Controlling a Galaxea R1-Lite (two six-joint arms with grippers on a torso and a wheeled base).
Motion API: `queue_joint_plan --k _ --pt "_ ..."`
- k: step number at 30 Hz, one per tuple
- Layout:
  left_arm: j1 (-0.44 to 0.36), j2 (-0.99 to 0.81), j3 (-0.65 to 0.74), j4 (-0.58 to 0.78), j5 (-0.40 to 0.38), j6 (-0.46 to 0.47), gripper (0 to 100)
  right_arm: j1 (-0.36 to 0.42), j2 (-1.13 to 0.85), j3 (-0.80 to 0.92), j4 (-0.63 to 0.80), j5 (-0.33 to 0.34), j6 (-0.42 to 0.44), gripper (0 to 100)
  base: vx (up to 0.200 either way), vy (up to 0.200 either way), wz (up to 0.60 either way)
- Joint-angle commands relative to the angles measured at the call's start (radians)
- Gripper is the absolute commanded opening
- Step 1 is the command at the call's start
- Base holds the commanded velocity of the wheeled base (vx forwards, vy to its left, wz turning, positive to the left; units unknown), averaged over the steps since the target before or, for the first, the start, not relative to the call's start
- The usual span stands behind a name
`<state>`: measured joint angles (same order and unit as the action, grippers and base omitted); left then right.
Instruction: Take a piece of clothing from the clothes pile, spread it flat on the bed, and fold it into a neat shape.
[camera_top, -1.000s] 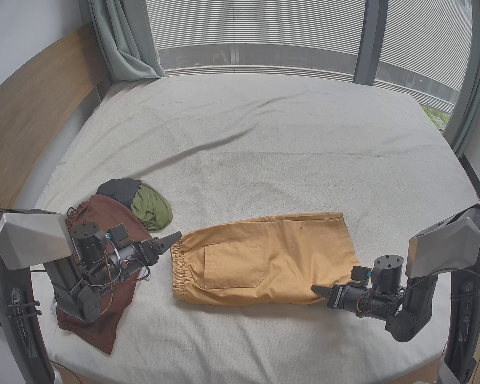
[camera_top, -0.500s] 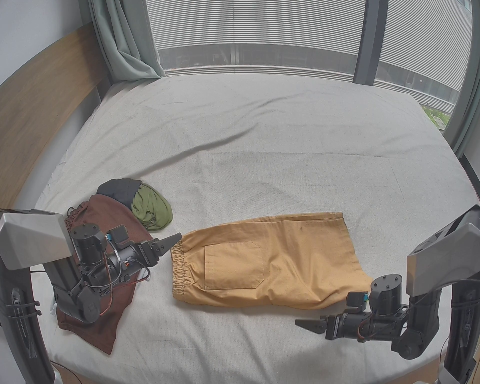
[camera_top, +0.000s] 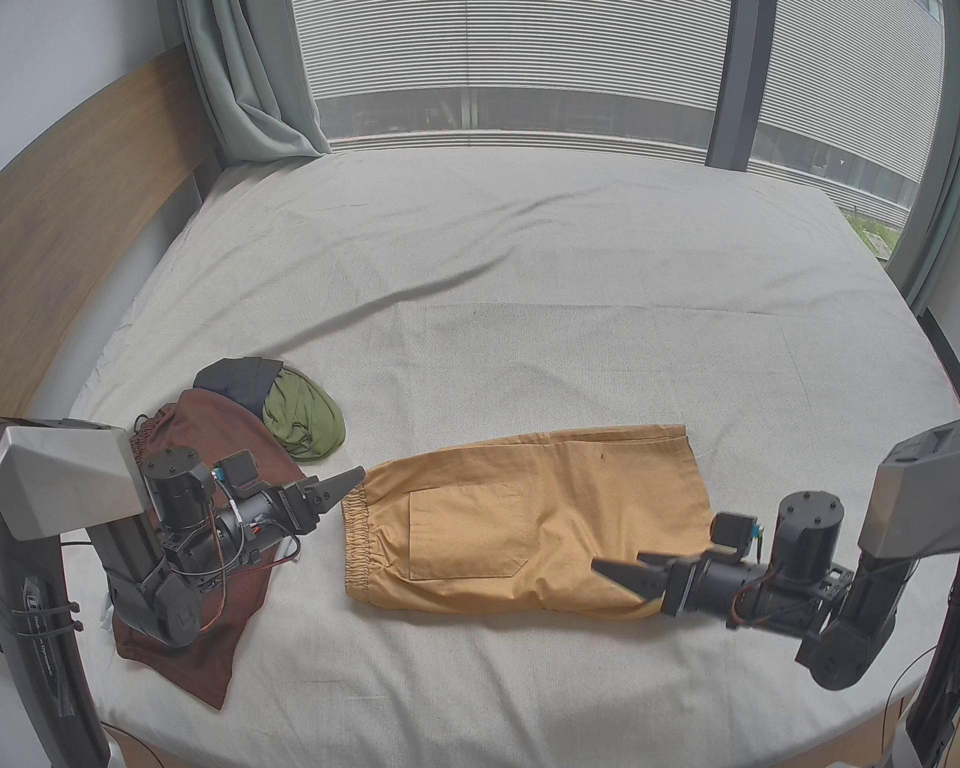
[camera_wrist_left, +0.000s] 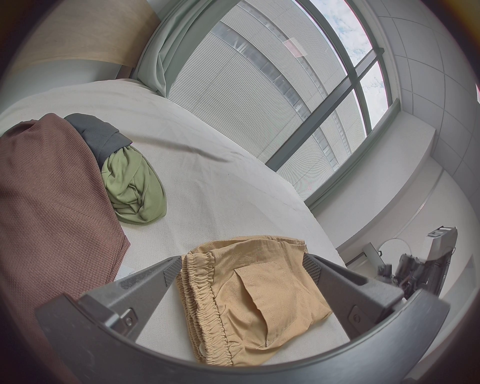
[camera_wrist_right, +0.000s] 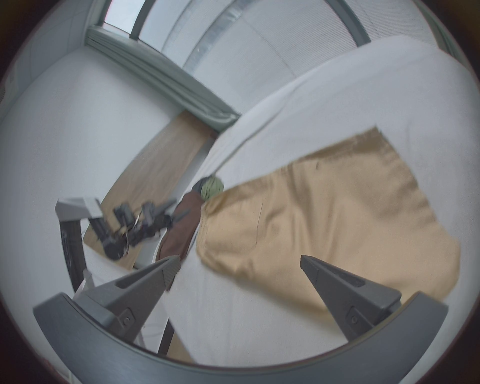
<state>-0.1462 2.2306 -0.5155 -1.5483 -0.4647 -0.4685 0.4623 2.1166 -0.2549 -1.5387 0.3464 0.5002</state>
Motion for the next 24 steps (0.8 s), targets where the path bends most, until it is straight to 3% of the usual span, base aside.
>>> queue_joint_plan --k 1,10,24 --pt "-0.001 0.000 0.000 -0.001 0.000 0.008 100 -0.134 0.029 -0.153 0.000 0.002 -0.008 100 0.000 0.000 0.00" --pt "-0.003 0.003 0.000 -0.001 0.000 0.011 100 -0.301 0.218 -0.380 0.008 0.002 -0.009 100 0.000 0.000 0.00" --pt "-0.004 0.006 0.003 -0.001 0.000 0.011 100 -0.380 0.335 -0.638 0.127 0.002 -0.009 100 0.000 0.000 0.00"
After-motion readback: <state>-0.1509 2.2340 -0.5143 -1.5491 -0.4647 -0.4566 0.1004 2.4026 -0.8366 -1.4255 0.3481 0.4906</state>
